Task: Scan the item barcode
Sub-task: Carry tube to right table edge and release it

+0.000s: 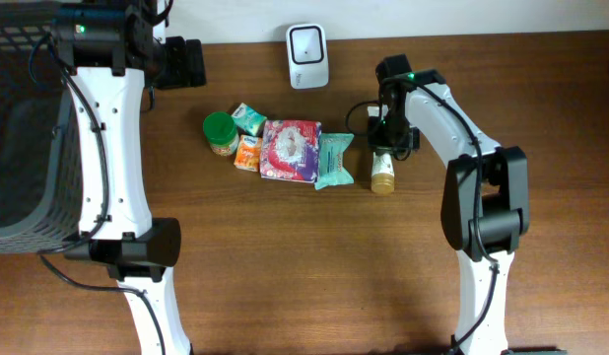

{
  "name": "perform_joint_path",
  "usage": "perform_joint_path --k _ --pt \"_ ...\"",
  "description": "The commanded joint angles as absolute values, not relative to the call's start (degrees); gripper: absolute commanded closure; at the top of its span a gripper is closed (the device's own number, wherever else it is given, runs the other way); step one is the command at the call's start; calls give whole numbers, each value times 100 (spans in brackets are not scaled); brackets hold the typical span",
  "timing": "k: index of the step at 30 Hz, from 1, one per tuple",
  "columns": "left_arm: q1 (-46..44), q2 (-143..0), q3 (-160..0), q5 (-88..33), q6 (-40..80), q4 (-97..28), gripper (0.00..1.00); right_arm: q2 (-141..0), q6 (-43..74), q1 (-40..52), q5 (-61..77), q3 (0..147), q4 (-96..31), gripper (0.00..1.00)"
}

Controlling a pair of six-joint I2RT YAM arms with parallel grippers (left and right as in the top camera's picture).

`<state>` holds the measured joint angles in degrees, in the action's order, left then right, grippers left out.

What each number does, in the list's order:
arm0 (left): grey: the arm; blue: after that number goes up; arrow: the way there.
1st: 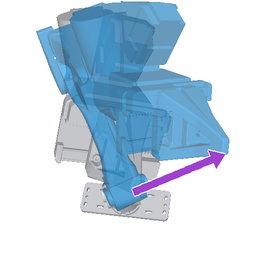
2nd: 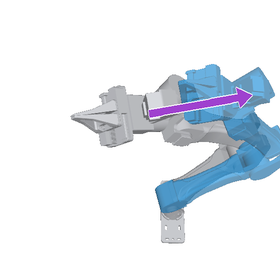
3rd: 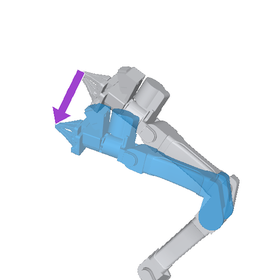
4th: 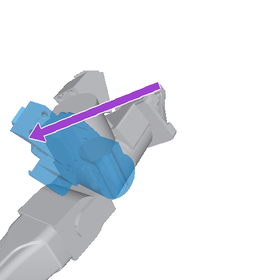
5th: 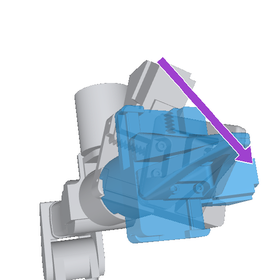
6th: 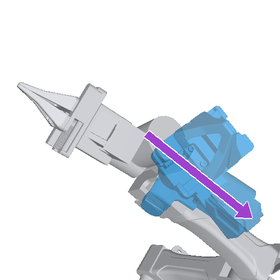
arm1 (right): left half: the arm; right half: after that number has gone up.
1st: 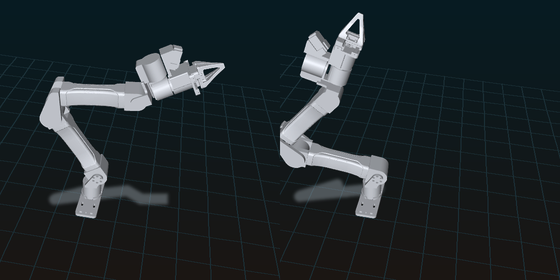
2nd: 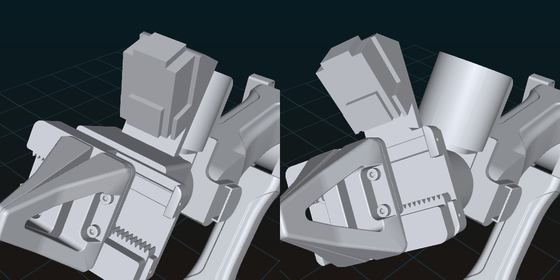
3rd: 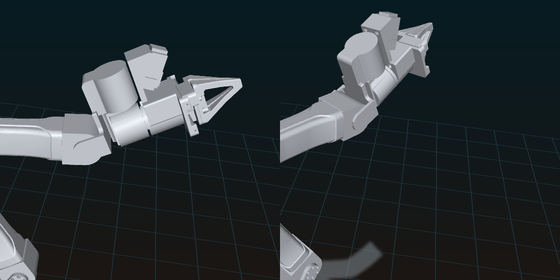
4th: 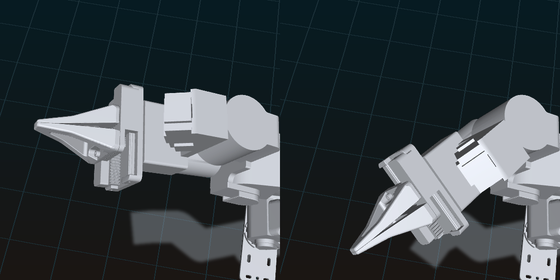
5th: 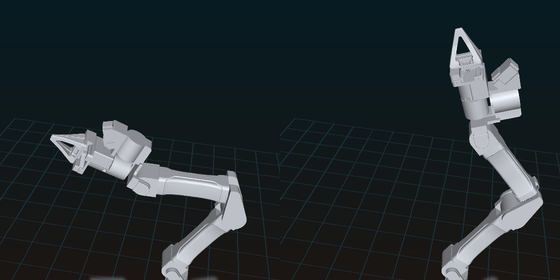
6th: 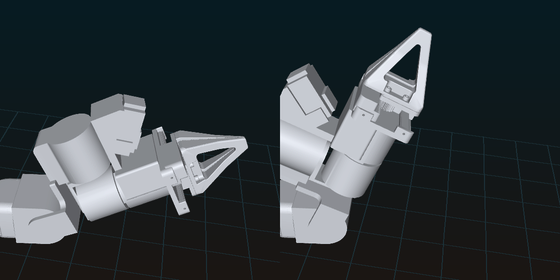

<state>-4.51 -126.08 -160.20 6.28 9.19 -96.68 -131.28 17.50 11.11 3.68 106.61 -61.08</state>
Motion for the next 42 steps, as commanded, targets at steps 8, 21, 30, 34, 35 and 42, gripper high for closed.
perform_joint_path --k 8,21,30,34,35,42 --pt "-432 -12543 -16086 674 888 -9671 1 -13146 1542 1280 346 12575 -5614 96" --pt "-432 -12543 -16086 674 888 -9671 1 -13745 1546 1914 812 12473 -1236 96" --pt "-395 -12543 -16086 676 888 -9671 1 -13410 1546 1610 819 12571 -1481 96" --pt "-395 -12545 -16086 674 888 -9671 1 -12475 1546 746 805 12571 -2392 96" --pt "-395 -12545 -16086 674 888 -9671 1 -12293 1546 423 690 12571 -2775 96" --pt "-395 -12543 -16086 674 888 -9671 1 -12234 -733 -1890 311 12551 -5572 96"
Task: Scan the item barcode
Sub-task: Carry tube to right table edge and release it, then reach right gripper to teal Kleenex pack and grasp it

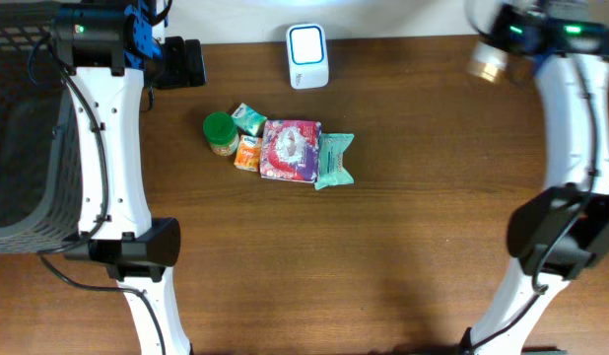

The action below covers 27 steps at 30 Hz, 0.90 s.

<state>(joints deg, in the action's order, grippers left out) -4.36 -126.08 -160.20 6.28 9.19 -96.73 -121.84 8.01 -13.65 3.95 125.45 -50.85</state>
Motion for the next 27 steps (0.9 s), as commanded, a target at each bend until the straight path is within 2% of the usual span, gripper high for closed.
perform_joint_path --k 1,6,11,14,16,17,18,23,25,27 --pt "-395 -12543 -16086 674 888 -9671 1 -12291 -1175 -2121 309 12497 -5765 96" --pt "-395 -12543 -16086 674 888 -9671 1 -12339 -1354 -3422 272 11605 -5046 96" --pt "-395 -12545 -16086 674 888 -9671 1 -12350 -2622 -3992 272 10836 -4204 96" --pt "-395 -12545 -16086 676 888 -9671 0 -12361 -2655 -4171 274 10433 -3583 95" --pt "-395 -12545 -16086 674 888 -9671 1 -12422 -2655 -4176 272 10283 -3476 87" --pt "-395 -12545 -16086 674 888 -9671 1 -12462 -2652 -4176 274 10208 -3439 66" --pt "-395 -12545 -16086 674 888 -9671 1 -12492 -2650 -4176 272 10189 -3446 1" --pt "-395 -12545 -16086 674 888 -9671 1 -12171 -1208 -4088 327 10457 -3522 1" --pt "-395 -12545 -16086 674 888 -9671 1 -11681 -1103 -3946 902 10661 -3710 1" --pt "-395 -12545 -16086 674 888 -9671 1 -11061 -1100 -3723 2504 10707 -3892 1"
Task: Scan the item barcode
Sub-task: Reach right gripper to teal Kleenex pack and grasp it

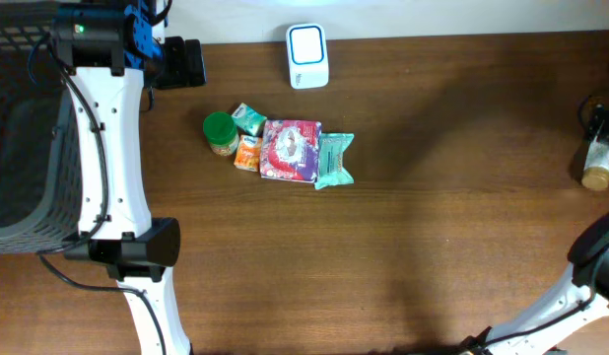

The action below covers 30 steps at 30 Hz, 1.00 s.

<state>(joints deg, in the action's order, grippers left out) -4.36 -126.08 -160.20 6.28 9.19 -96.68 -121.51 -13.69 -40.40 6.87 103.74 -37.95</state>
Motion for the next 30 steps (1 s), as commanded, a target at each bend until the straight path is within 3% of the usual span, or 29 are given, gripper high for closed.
perform_joint_path --k 1,3,5,7,11,17,21,27,30 --pt "-395 -12543 -16086 674 888 -9671 1 -10871 -1100 -3627 3321 10707 -3907 1" --pt "-395 -12545 -16086 674 888 -9671 1 -10560 -582 -3216 6329 10707 -3874 1" --pt "-395 -12545 -16086 674 888 -9671 1 -10575 -543 -2762 7264 10702 -4016 1" --pt "-395 -12543 -16086 674 888 -9671 1 -10602 -548 -2239 6993 10687 -4762 1" --pt "-401 -12545 -16086 674 888 -9671 1 -10661 -548 -886 4521 10597 -5975 1" --pt "-395 -12545 -16086 674 888 -9671 1 -11187 -222 856 3242 10595 -6156 1" --pt "-397 -12543 -16086 674 888 -9671 1 -12095 -1 1203 3249 10595 -6158 2" --pt "-395 -12543 -16086 674 888 -9671 1 -13030 412 1011 3249 10595 -6388 0" --pt "-397 -12545 -16086 674 888 -9671 1 -13139 419 1026 3275 10530 -6163 18"
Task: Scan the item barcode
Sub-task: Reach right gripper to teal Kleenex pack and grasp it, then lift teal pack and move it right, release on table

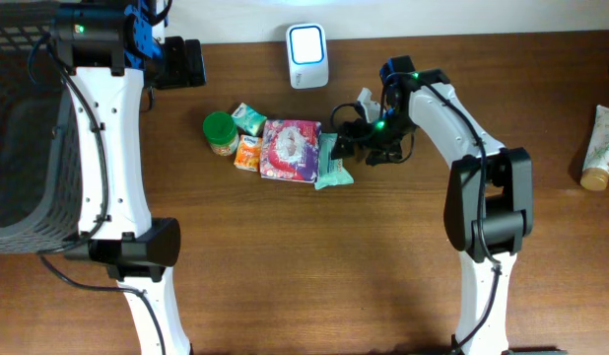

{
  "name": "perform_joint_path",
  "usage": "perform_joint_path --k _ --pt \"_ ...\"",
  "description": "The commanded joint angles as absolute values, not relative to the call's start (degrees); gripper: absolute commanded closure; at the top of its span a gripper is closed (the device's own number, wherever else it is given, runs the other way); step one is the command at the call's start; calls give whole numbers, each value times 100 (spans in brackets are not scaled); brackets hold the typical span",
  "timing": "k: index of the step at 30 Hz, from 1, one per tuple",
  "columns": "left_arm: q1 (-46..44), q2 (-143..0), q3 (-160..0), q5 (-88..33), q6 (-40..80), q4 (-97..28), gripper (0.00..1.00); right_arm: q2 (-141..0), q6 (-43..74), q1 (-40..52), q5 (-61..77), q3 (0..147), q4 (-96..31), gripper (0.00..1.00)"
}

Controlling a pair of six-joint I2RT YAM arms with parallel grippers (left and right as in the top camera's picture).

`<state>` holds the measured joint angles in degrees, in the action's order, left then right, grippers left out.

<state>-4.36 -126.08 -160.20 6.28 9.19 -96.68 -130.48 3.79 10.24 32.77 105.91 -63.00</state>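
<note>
The white scanner stands at the table's back edge, its face lit. Below it lies a cluster of items: a green-lidded jar, a small teal carton, an orange packet, a pink packet and a teal wipes packet. My right gripper is at the teal packet's right end, fingers apart and holding nothing. A cream tube with a tan cap lies alone at the far right edge. My left gripper is at the back left, away from the items.
A dark mesh basket fills the far left. The left arm's white links run down beside it. The right arm's base stands right of centre.
The right arm has come back from the far right edge to the item cluster, its gripper now open at the teal packet. The tube stays at the right edge, lying free.
My right gripper was on the tube, to the right of the teal packet. Then it held the tube high at the back right, with the scanner face lit. Then the tube was at the far right edge. Now it lies there and the gripper is at the teal packet.
</note>
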Motion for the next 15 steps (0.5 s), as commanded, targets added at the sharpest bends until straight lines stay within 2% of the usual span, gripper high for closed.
perform_joint_path --k 1,3,7,8,10,12,15 --pt "-397 -12545 -16086 674 888 -9671 1 -13159 464 1026 3273 10516 -6095 18" --pt "-395 -12545 -16086 674 888 -9671 1 -13163 1041 1026 3275 10232 -5640 25" --pt "-381 -12543 -16086 674 888 -9671 1 -13163 1253 1090 3699 9603 -4838 26" --pt "-384 -12545 -16086 674 888 -9671 1 -13163 1256 1103 3793 9531 -4718 33" --pt "-395 -12543 -16086 674 888 -9671 1 -13163 1251 1125 3815 9507 -4644 64" --pt "-395 -12545 -16086 674 888 -9671 1 -13163 1098 1127 3813 9509 -4668 80" --pt "-395 -12543 -16086 674 888 -9671 1 -13104 827 1111 3806 9627 -4936 80"
